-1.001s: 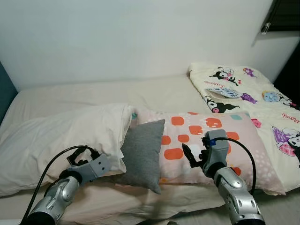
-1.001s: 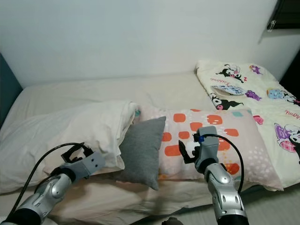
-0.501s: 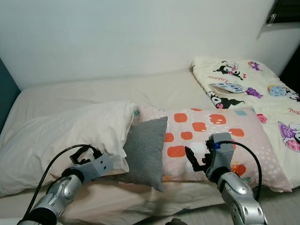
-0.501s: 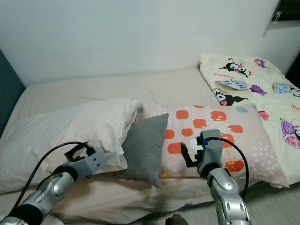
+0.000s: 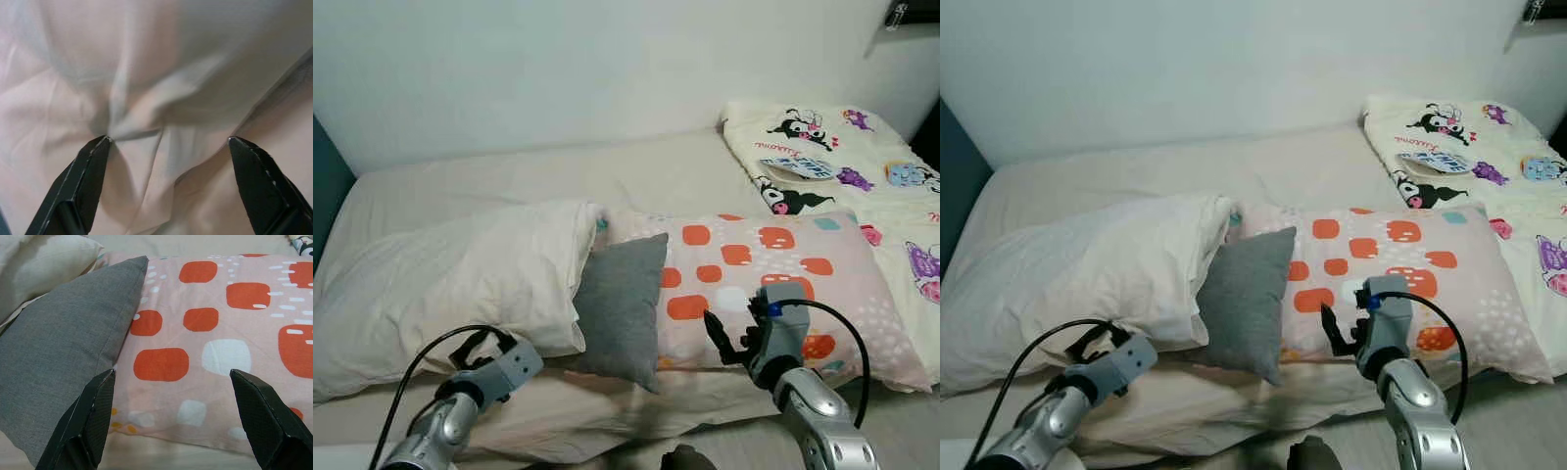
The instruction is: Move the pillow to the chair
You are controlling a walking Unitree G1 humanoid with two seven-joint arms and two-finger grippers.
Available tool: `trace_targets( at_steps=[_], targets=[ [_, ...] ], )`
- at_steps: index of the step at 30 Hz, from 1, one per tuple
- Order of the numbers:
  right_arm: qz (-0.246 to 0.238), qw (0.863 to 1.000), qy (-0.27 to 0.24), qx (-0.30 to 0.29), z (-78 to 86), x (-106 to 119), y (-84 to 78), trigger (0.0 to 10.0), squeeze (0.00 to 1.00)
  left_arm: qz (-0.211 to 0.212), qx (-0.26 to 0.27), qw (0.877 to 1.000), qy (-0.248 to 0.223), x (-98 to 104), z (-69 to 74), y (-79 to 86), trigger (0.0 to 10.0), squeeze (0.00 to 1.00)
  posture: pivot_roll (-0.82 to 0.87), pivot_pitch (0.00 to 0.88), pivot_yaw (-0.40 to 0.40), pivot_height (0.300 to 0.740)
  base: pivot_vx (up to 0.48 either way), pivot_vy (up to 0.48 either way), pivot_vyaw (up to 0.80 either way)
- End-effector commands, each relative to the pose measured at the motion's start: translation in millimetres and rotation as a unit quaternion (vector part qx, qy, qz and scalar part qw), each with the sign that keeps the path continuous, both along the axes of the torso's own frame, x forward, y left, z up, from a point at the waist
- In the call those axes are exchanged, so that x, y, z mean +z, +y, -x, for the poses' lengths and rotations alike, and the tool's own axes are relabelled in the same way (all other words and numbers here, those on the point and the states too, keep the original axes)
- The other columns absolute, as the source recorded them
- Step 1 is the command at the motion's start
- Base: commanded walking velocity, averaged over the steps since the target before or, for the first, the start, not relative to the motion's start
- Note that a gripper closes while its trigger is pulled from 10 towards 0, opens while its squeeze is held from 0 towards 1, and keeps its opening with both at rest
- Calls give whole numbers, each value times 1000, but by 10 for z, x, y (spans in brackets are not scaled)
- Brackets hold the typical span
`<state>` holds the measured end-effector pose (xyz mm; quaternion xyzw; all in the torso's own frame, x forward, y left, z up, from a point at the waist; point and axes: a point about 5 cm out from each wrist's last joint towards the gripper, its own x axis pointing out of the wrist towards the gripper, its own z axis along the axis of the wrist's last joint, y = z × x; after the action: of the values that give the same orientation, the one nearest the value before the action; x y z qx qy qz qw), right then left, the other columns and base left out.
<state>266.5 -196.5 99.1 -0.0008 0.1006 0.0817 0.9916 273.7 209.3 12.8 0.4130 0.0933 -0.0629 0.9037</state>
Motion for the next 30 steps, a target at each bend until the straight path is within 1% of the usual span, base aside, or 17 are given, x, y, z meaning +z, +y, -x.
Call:
trace_targets(
  at_steps=[1, 2, 3, 5, 6, 8, 9, 10, 11, 12, 15, 16, 17, 21, 25, 30],
  targets=[
    [-6, 1000, 4, -6, 37, 6, -15, 10000, 0, 38, 50, 998, -17, -20, 17, 12, 10000, 0, -71, 166, 9, 661, 0, 0, 0],
    [-6, 1000, 4, -6, 37, 6, -15, 10000, 0, 38, 50, 998, -17, -20, 17, 12, 10000, 0, -71, 166, 9, 661, 0, 0, 0],
    [-5, 1000, 3, -8, 51, 22, -25, 10000, 0, 59, 64, 995, -41, 26, -20, -22, 10000, 0, -82, 169, 8, 661, 0, 0, 0],
    [-2, 1000, 3, -10, 75, 40, -45, 10000, 0, 76, 76, 991, -83, 137, -100, -41, 10000, 0, -88, 171, 7, 661, 0, 0, 0],
    [-2, 1000, 3, -10, 75, 40, -45, 10000, 0, 76, 76, 991, -83, 137, -100, -41, 10000, 0, -88, 171, 7, 661, 0, 0, 0],
    [-1, 1000, 6, -13, 108, 51, -70, 10000, 0, 70, 89, 985, -133, 318, -196, 25, 10000, 0, -97, 174, 6, 661, 0, 0, 0],
    [-1, 1000, 6, -13, 108, 51, -70, 10000, 0, 70, 89, 985, -133, 318, -196, 25, 10000, 0, -97, 174, 6, 661, 0, 0, 0],
    [-1, 1000, 7, -13, 115, 55, -75, 10000, 0, 66, 92, 983, -147, 368, -215, 45, 10000, 0, -97, 174, 6, 661, 0, 0, 0],
    [-1, 1000, 7, -13, 115, 55, -75, 10000, 0, 66, 92, 983, -147, 368, -215, 45, 10000, 0, -97, 174, 6, 661, 0, 0, 0],
    [-1, 1000, 8, -14, 119, 58, -80, 10000, 0, 60, 90, 981, -159, 420, -233, 60, 10000, 0, -92, 177, 5, 661, 0, 0, 0],
    [-1, 1000, 9, -14, 121, 58, -78, 10000, 0, 53, 86, 980, -171, 468, -251, 71, 10000, 0, -92, 177, 5, 661, 0, 0, 0],
    [-1, 1000, 10, -13, 120, 61, -73, 10000, 0, 49, 77, 980, -177, 498, -266, 64, 10000, 0, -92, 179, 5, 661, 0, 0, 0],
    [-2, 1000, 11, -13, 115, 68, -68, 10000, 0, 44, 56, 982, -177, 505, -283, 9, 10000, 0, -92, 181, 4, 661, 0, 0, 0],
    [-1, 1000, 12, -13, 113, 75, -65, 10000, 0, 41, 44, 983, -176, 484, -284, -39, 10000, 0, -95, 181, 3, 661, 0, 0, 0],
    [1, 1000, 15, -10, 119, 86, -62, 10000, 0, 51, 37, 981, -181, 497, -323, -145, 10000, 0, -104, 186, 3, 661, 0, 0, 0],
    [2, 1000, 16, -5, 117, 93, -58, 10000, 0, 61, 29, 981, -184, 536, -369, -197, 10000, 0, -110, 190, 0, 661, 0, 0, 0]
  ],
)
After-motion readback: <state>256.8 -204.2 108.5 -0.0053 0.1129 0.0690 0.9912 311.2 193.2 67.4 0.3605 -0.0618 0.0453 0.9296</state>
